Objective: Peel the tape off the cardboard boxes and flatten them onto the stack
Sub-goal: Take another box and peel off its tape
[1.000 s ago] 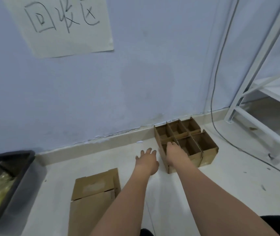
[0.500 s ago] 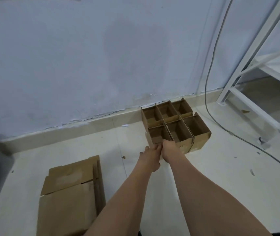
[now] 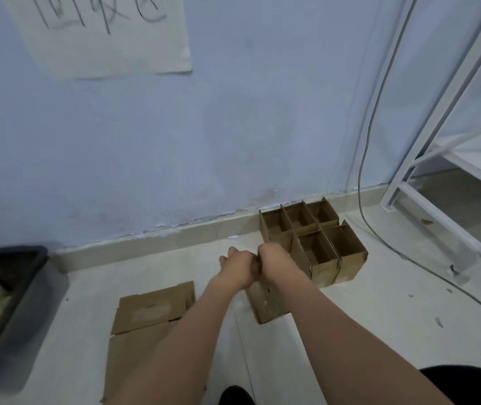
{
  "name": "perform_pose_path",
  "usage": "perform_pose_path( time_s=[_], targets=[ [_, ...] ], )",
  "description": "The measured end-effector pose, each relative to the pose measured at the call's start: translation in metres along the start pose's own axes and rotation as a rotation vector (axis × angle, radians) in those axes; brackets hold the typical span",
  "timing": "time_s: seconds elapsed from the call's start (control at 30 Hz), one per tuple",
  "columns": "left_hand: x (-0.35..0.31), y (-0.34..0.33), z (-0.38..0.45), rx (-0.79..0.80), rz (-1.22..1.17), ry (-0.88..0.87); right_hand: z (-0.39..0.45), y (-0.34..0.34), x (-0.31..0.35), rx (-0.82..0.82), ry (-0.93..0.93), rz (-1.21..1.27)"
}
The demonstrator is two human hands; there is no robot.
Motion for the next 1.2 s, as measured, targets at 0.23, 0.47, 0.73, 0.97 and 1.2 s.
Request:
perform_pose_path(
  time_s=[0.23,0.47,0.73,0.97,1.2],
  targets=[
    [0.01,0.131,-0.124,-0.095,-0.039,0.016,-0.115,0.09,0.088,-0.132,0.344,0.23],
    [0.016,0.229,-0.278,-0.508,-0.256,0.082,-0.261,0.127,0.127,-0.351,0.596,0.478],
    [0.062,0.192,-0.345,-0.746,-0.83,0.131,-0.265,0.049,0.114,-0.032,0.475,0.43],
    [0.06,0.168,-0.313,-0.504,-0.861,0.117,-0.25,0.037,0.115,-0.113,0.563,0.375],
    [0.043,0.175,-0.301,-0.506,-0.934,0.036,-0.256,0.042,0.108,-0.032,0.61,0.57]
  ],
)
Point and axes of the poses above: each hand's wrist, its own z-axis towards the middle knuckle, its own y-axis out of the back of the hand, x = y × z, the point moved 8 cm from there along z, towards the middle knuckle, and after that the axes turned 9 degrees about -y, right-handed, at the moved point
